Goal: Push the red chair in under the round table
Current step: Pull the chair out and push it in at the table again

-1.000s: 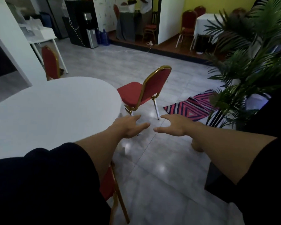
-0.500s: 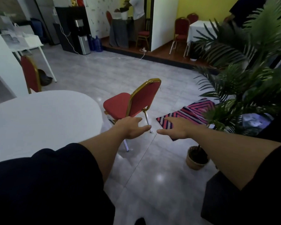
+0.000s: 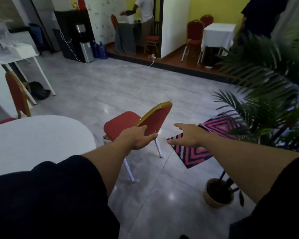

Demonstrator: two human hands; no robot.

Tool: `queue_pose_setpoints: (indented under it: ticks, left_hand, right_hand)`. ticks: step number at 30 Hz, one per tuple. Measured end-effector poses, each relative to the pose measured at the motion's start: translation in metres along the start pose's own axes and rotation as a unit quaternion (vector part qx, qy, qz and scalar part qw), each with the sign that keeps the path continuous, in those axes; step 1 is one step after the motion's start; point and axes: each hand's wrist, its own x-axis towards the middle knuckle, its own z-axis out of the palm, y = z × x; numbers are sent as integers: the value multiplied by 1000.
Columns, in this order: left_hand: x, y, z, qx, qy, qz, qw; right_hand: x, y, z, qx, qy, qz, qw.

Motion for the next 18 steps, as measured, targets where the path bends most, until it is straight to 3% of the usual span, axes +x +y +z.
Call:
queue_pose_setpoints:
  ticks: [13, 18]
  left_hand:
    - [182, 0, 3, -120, 11, -81, 989]
    - [232, -13, 17, -155, -27, -112, 981]
  right_hand:
    - [212, 57, -59, -53, -56, -100, 992]
    - [284, 64, -62, -94, -60, -117, 987]
